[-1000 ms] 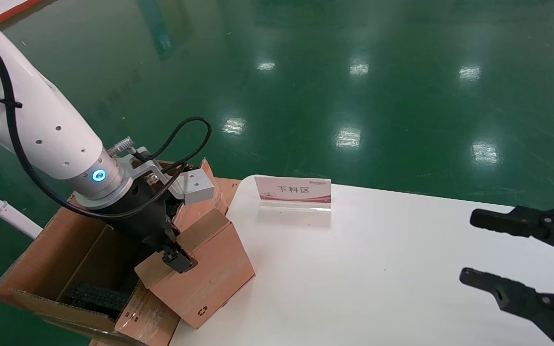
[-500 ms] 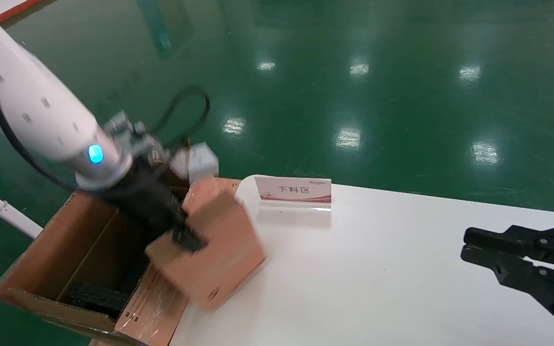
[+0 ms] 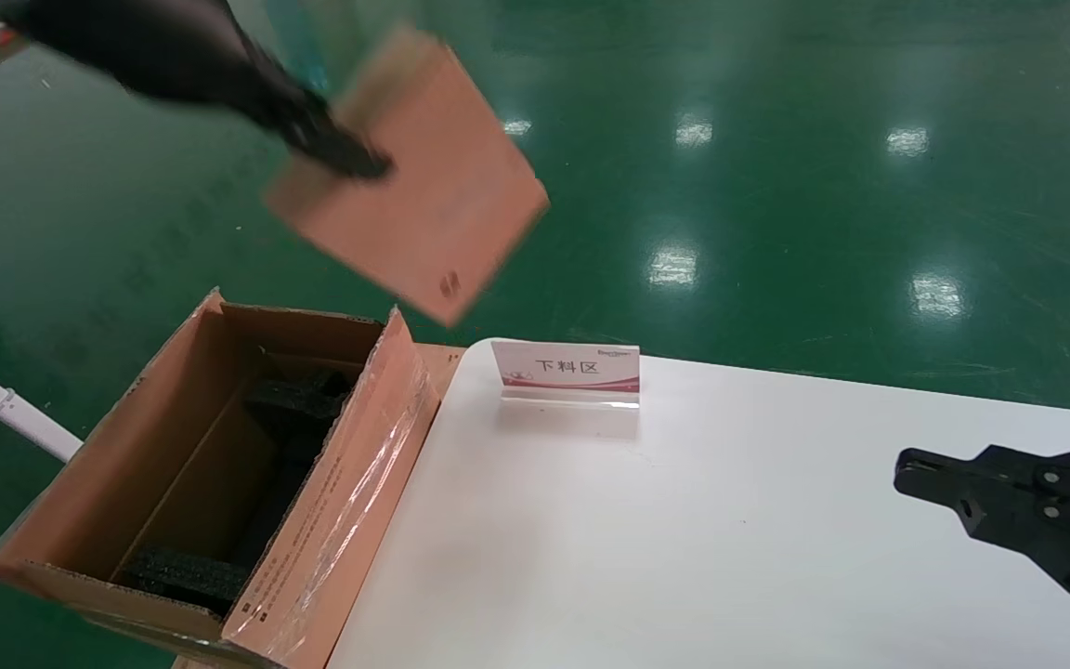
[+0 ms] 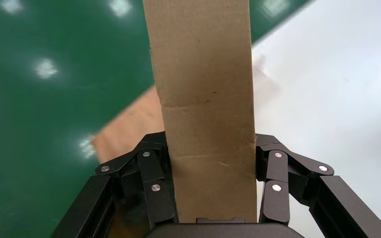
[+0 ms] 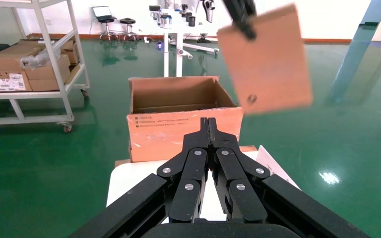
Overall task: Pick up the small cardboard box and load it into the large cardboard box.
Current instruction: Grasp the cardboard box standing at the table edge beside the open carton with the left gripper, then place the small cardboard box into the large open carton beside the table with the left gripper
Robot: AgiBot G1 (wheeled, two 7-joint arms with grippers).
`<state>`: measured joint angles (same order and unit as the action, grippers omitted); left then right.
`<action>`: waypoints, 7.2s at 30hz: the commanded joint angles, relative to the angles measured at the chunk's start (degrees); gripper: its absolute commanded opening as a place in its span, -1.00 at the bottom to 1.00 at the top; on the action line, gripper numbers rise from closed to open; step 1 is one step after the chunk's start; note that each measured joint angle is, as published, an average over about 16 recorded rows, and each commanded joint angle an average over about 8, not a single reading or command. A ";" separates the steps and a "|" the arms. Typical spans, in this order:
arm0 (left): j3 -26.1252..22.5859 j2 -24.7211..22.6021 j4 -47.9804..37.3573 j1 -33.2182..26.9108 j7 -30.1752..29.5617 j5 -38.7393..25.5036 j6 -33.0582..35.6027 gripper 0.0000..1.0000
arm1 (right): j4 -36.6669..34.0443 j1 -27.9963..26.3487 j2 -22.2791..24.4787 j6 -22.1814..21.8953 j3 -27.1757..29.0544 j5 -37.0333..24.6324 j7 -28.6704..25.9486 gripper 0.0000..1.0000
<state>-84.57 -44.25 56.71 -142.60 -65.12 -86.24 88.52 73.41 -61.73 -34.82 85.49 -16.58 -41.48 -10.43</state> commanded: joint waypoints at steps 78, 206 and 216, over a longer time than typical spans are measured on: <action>-54.27 9.57 6.27 -9.86 -18.58 10.26 -14.73 -1.00 | 0.00 -0.06 0.11 -0.12 -0.27 0.18 0.14 1.00; -58.32 4.53 0.70 9.33 -24.77 -1.64 -32.84 -0.07 | -0.01 -0.14 0.27 -0.29 -0.65 0.45 0.33 1.00; -58.32 4.47 0.54 9.43 -24.72 -1.62 -32.83 1.00 | -0.02 -0.13 0.27 -0.30 -0.65 0.46 0.33 1.00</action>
<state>-142.89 -39.79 57.25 -133.18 -89.85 -87.86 55.69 73.39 -61.86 -34.55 85.19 -17.22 -41.02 -10.10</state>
